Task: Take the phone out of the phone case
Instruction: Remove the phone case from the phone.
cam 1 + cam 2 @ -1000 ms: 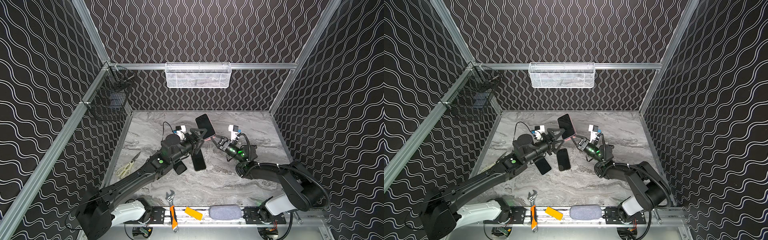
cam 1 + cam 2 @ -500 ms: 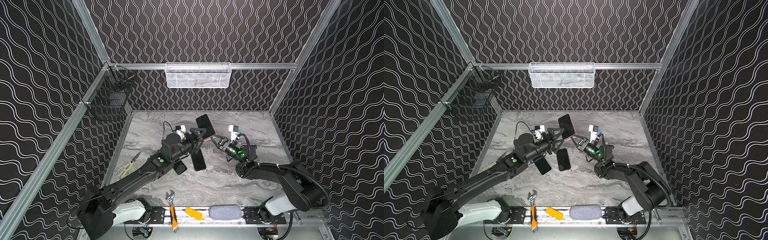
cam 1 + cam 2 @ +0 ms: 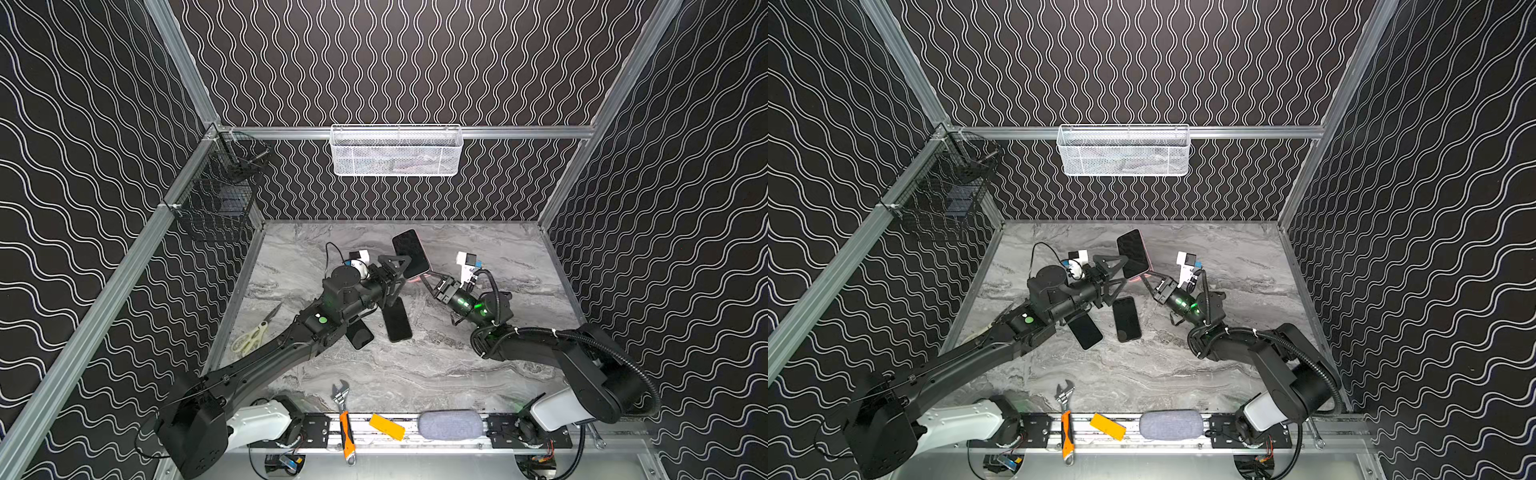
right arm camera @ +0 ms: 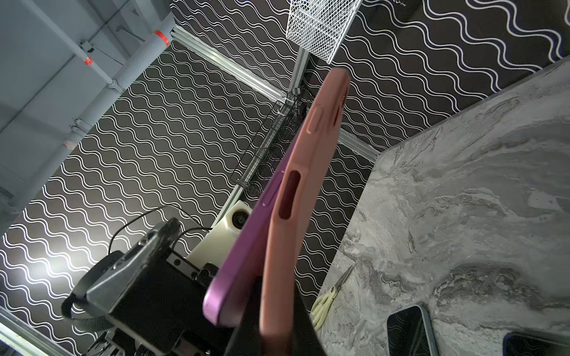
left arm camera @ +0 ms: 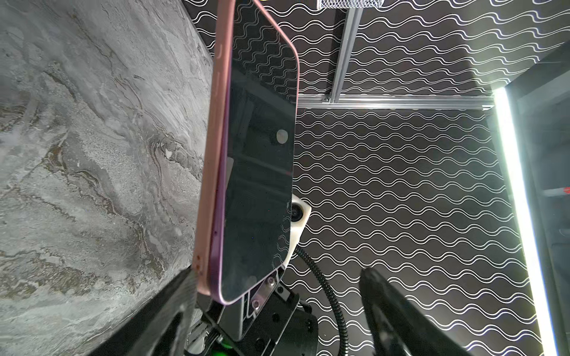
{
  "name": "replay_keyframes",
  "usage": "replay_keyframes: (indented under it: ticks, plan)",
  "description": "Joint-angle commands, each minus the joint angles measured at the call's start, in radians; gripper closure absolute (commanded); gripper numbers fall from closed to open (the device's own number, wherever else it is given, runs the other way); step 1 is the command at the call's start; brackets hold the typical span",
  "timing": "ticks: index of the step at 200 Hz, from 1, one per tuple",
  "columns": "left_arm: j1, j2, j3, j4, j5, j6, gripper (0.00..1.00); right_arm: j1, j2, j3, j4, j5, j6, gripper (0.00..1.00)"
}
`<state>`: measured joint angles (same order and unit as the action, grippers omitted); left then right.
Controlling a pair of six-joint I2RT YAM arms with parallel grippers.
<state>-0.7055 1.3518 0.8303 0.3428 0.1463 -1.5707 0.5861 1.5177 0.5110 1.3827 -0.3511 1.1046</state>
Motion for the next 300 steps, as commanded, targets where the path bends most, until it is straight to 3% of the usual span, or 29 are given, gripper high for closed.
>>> replay_keyframes:
  ticks: [1,137,248,265,300]
  plan:
    - [0.002,0.006,0.016,0.058,0.009,-0.004,0.14,0.010,-0.009,0.000,0.038,-0.017,-0.036,0.96]
    - [0.003,0.005,0.038,0.064,0.022,-0.002,0.14,0.046,-0.016,0.004,-0.059,0.030,-0.136,0.97]
    - [0.003,0.012,0.018,0.064,0.020,0.008,0.15,0.045,0.000,0.009,-0.044,0.026,-0.127,0.96]
    - [0.003,0.028,0.021,0.064,0.022,0.009,0.16,0.046,-0.004,0.009,-0.046,0.024,-0.126,0.97]
    - [0.003,0.049,0.024,0.066,0.022,0.012,0.28,0.049,-0.021,0.008,-0.055,0.027,-0.130,0.96]
